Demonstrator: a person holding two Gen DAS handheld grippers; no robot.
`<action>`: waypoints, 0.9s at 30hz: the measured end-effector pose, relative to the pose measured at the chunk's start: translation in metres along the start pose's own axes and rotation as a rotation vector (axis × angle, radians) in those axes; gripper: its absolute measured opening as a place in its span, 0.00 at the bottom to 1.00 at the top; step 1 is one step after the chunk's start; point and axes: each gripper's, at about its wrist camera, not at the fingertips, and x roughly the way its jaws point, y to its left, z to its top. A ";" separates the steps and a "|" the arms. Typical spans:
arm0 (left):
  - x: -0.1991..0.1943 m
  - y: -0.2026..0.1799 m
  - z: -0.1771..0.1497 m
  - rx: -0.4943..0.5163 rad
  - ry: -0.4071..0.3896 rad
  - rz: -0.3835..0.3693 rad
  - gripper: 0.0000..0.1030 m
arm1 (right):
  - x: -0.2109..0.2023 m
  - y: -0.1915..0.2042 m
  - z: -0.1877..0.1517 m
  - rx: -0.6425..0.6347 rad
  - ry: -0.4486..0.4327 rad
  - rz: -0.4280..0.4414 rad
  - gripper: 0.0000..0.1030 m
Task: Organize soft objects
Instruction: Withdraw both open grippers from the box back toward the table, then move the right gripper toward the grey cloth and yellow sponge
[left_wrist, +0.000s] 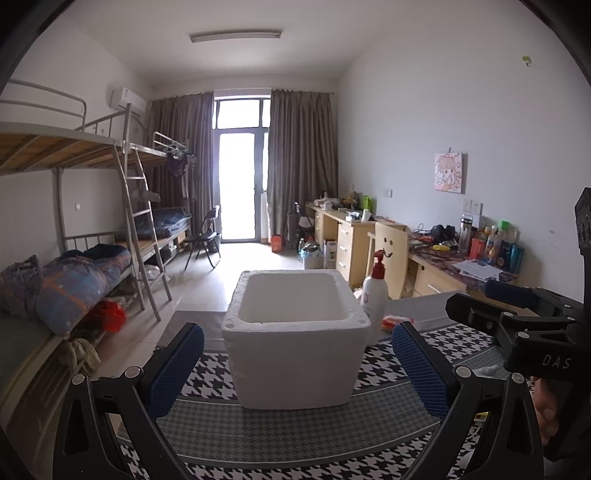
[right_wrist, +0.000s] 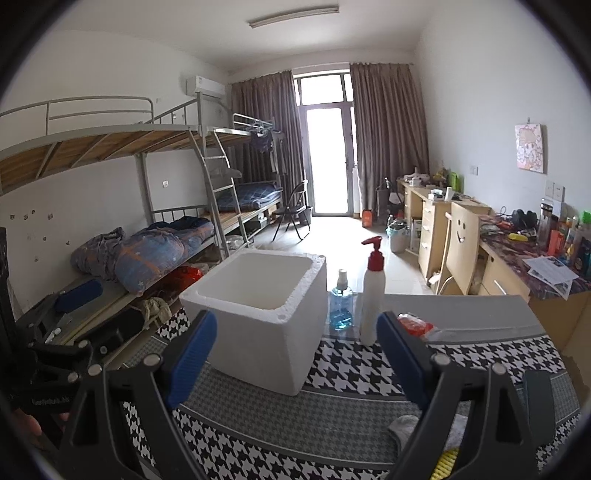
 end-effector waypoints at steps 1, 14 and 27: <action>0.000 -0.001 -0.001 -0.001 0.001 -0.003 0.99 | -0.002 -0.002 -0.002 0.001 -0.001 0.002 0.88; -0.008 -0.020 -0.008 0.020 -0.014 -0.056 0.99 | -0.023 -0.012 -0.015 0.011 -0.027 -0.037 0.88; -0.012 -0.037 -0.019 0.030 -0.012 -0.123 0.99 | -0.036 -0.023 -0.027 0.027 -0.032 -0.077 0.88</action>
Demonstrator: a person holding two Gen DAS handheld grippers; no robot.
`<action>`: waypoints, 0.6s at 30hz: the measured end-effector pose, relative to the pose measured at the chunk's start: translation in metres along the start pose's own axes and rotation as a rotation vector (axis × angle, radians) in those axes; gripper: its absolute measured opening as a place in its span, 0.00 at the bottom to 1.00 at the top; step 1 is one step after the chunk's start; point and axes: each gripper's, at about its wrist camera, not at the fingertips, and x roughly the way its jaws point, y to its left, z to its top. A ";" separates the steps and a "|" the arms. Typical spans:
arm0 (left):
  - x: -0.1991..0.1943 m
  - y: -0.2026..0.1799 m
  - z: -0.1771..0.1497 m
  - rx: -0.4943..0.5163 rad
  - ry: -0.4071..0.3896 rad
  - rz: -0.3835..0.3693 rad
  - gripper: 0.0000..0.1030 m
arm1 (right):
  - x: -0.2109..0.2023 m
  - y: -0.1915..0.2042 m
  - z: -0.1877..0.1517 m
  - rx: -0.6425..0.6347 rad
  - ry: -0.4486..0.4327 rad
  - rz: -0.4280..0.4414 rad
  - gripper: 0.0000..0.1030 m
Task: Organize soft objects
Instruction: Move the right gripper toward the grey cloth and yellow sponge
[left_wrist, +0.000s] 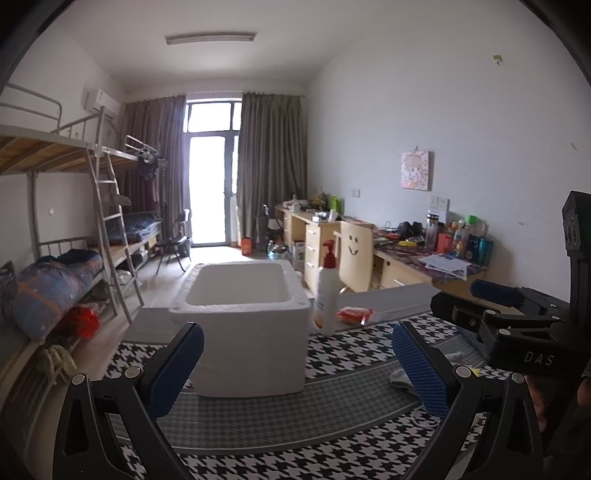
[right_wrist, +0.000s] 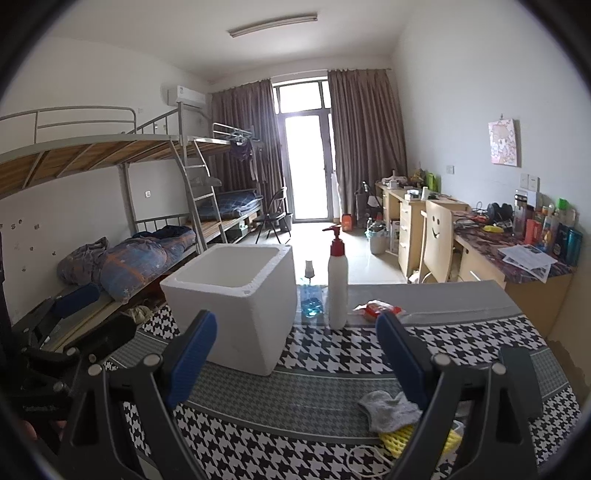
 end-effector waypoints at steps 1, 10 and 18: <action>0.000 0.000 -0.001 0.002 0.001 -0.006 0.99 | 0.000 -0.001 -0.001 0.001 0.001 -0.004 0.88; 0.000 -0.016 -0.008 0.019 0.007 -0.067 0.99 | -0.005 -0.014 -0.010 0.038 0.015 -0.034 0.88; 0.008 -0.022 -0.016 0.008 0.040 -0.102 0.99 | -0.012 -0.028 -0.018 0.060 0.023 -0.072 0.88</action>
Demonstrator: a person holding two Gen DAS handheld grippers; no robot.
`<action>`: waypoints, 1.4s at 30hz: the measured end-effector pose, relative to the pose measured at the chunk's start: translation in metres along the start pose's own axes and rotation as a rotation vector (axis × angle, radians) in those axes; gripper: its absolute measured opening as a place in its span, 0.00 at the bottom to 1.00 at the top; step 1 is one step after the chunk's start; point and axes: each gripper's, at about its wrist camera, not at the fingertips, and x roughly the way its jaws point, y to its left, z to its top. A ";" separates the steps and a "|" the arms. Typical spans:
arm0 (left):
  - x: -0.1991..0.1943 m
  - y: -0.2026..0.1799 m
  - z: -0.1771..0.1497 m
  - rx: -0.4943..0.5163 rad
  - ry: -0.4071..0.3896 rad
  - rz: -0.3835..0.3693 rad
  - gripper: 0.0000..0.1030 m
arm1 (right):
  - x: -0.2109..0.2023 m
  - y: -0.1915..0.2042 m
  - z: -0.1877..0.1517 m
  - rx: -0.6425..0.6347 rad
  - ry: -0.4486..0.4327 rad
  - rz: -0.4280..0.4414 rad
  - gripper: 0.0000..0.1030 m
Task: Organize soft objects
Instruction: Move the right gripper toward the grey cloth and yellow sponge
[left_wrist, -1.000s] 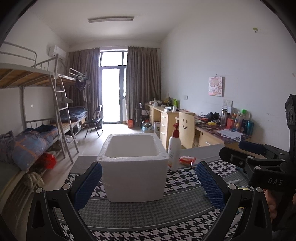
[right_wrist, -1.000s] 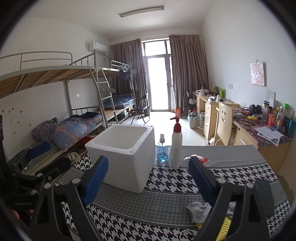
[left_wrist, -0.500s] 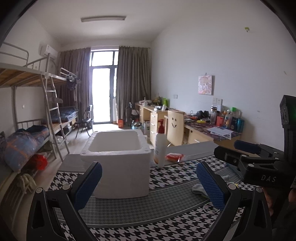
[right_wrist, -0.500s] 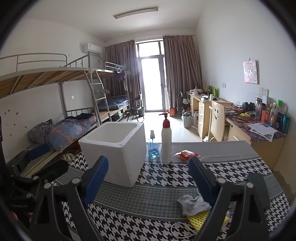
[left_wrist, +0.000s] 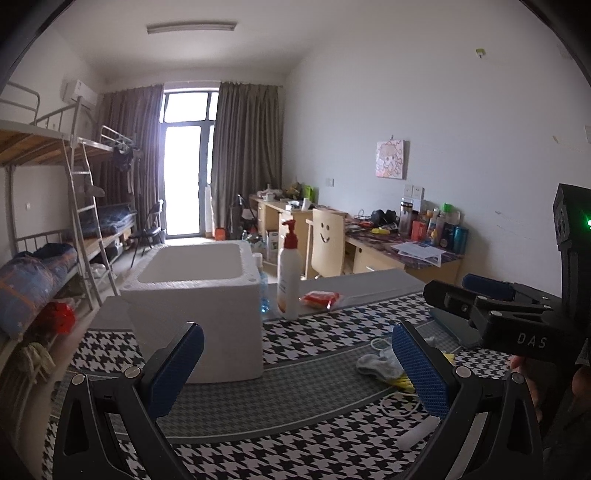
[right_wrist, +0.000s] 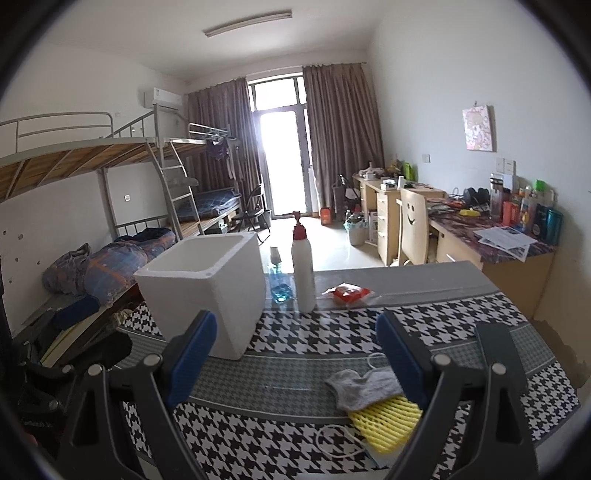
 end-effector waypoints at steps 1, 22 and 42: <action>0.000 -0.002 -0.001 0.001 0.002 -0.006 0.99 | -0.001 -0.002 -0.001 0.001 0.002 -0.007 0.88; 0.019 -0.026 -0.018 -0.015 0.061 -0.067 0.99 | -0.009 -0.029 -0.019 0.023 0.031 -0.070 0.88; 0.056 -0.047 -0.031 -0.021 0.148 -0.096 0.99 | 0.000 -0.065 -0.036 0.033 0.086 -0.107 0.88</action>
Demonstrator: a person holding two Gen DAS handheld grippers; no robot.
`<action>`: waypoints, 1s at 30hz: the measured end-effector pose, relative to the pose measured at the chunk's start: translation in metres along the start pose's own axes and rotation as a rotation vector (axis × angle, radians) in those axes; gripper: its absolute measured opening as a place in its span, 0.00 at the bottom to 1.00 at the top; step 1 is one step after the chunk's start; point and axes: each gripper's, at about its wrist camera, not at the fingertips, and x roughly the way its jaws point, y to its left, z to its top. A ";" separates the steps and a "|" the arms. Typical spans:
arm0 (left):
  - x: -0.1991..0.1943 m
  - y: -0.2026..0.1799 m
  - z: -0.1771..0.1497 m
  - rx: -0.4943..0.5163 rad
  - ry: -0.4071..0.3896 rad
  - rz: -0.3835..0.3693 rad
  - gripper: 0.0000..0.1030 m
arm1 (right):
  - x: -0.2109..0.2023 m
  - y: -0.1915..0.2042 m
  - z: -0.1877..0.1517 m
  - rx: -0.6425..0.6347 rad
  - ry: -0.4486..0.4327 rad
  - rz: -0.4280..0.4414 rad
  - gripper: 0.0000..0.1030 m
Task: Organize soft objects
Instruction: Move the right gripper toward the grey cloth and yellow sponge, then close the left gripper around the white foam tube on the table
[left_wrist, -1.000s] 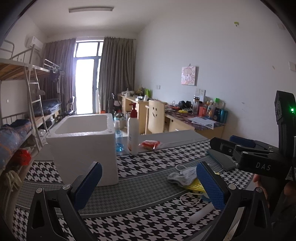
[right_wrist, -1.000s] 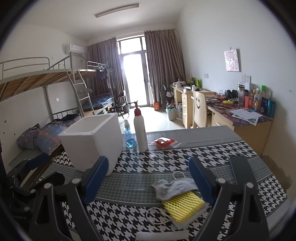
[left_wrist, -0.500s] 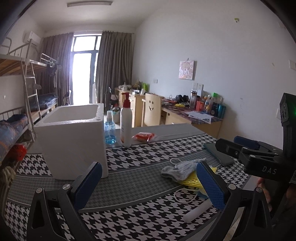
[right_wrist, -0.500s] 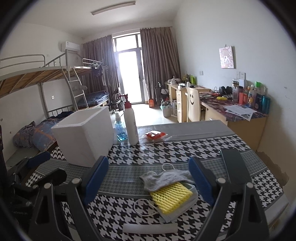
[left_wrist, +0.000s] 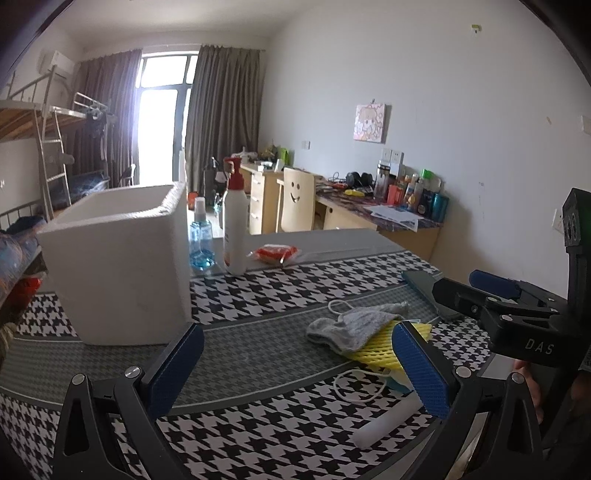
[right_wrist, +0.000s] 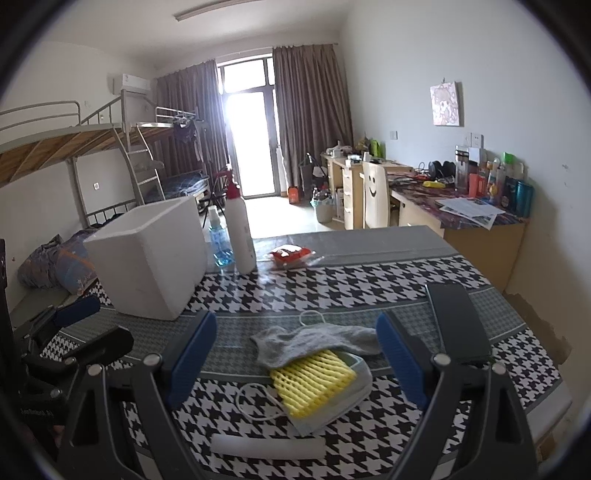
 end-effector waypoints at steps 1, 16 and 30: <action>0.002 -0.002 -0.001 0.002 0.004 -0.002 0.99 | 0.001 -0.001 -0.001 0.002 0.004 0.000 0.88; 0.016 -0.019 -0.023 0.055 0.078 -0.059 0.99 | 0.018 -0.021 -0.011 0.010 0.063 0.002 0.88; 0.041 -0.057 -0.050 0.243 0.249 -0.233 0.94 | 0.024 -0.033 -0.018 0.035 0.093 -0.007 0.88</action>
